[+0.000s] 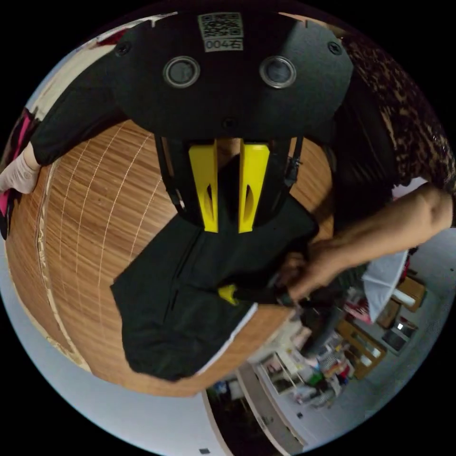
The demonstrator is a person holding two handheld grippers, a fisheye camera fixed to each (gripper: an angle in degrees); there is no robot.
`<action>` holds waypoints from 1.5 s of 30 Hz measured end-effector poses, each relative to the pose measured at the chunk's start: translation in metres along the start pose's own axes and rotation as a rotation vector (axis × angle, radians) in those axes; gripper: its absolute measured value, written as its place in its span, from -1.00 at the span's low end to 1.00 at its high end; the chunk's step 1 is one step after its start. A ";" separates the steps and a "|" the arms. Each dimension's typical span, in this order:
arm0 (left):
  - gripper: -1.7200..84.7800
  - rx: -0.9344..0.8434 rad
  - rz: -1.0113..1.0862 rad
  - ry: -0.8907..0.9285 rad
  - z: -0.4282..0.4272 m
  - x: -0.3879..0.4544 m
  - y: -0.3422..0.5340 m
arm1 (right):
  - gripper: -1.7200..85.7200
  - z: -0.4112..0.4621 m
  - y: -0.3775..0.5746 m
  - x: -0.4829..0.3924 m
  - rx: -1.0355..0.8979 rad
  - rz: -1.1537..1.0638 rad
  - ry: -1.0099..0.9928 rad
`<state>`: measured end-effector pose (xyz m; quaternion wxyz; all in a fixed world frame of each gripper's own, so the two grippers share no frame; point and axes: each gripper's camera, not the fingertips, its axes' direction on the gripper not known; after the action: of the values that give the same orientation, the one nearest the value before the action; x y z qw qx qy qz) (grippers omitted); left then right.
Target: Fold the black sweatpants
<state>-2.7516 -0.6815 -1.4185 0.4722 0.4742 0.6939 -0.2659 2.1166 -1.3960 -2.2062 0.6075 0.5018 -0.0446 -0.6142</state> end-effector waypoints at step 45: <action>-0.82 -0.522 0.283 0.233 -0.039 0.013 0.100 | -0.82 0.052 -0.129 -0.048 -0.571 0.069 0.132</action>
<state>-2.6775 -0.6032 -1.4059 0.5277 0.4560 0.7152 0.0457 1.9801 -1.3532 -2.2390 0.7461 0.3476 0.1526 -0.5469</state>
